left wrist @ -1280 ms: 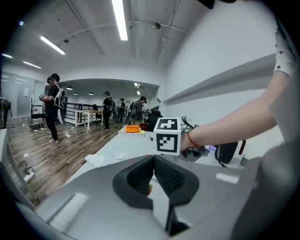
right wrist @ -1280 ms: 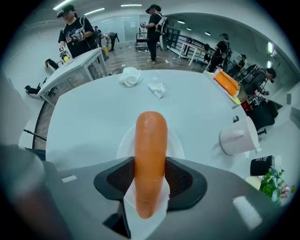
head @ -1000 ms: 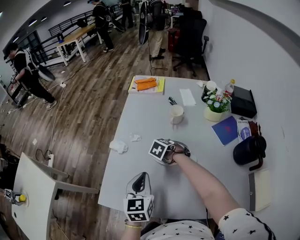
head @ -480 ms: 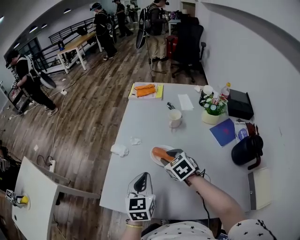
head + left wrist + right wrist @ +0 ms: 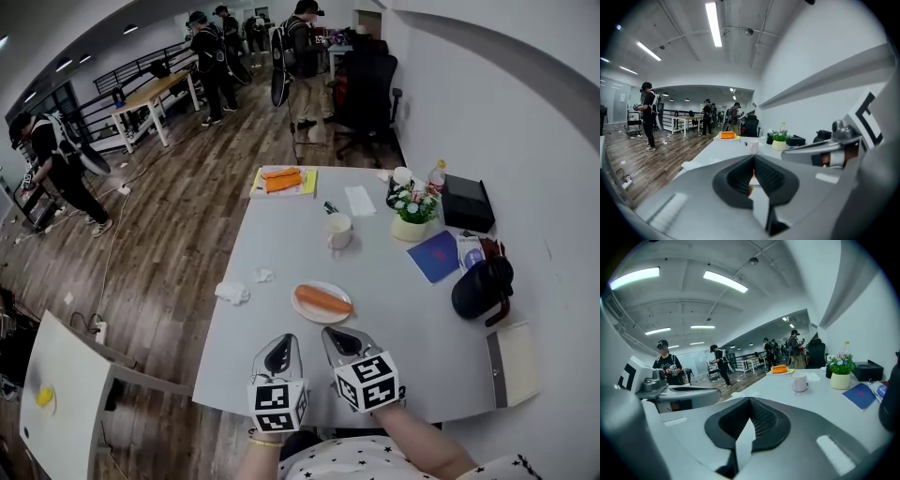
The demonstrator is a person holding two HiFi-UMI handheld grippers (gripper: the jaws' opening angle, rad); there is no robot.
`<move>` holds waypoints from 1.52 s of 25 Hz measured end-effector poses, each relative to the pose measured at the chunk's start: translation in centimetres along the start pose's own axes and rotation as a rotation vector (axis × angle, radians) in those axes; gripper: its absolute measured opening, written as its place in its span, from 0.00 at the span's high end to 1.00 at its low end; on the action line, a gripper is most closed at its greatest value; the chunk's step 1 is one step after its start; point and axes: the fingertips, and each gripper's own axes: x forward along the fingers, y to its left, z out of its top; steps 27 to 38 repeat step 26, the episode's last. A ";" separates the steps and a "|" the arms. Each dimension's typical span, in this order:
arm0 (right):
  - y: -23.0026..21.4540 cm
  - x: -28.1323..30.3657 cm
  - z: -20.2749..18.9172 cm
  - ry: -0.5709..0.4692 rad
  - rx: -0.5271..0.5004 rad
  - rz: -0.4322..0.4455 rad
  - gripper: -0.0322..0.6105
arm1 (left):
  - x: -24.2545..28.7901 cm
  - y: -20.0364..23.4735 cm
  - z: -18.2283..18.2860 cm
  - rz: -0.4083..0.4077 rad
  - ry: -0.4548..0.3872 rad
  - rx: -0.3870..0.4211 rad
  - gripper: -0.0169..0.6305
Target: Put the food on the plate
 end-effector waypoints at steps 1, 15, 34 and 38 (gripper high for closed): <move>0.2 -0.2 0.2 -0.006 -0.014 0.000 0.95 | -0.2 -0.2 0.0 -0.003 -0.001 0.003 0.96; 1.7 -2.1 1.0 -0.058 -0.035 -0.019 0.95 | -2.2 -1.5 0.8 -0.022 -0.025 0.023 0.96; 2.2 -3.2 0.9 -0.076 -0.029 -0.016 0.95 | -2.8 -2.0 0.7 -0.018 -0.028 0.015 0.96; 2.2 -3.2 0.9 -0.076 -0.029 -0.016 0.95 | -2.8 -2.0 0.7 -0.018 -0.028 0.015 0.96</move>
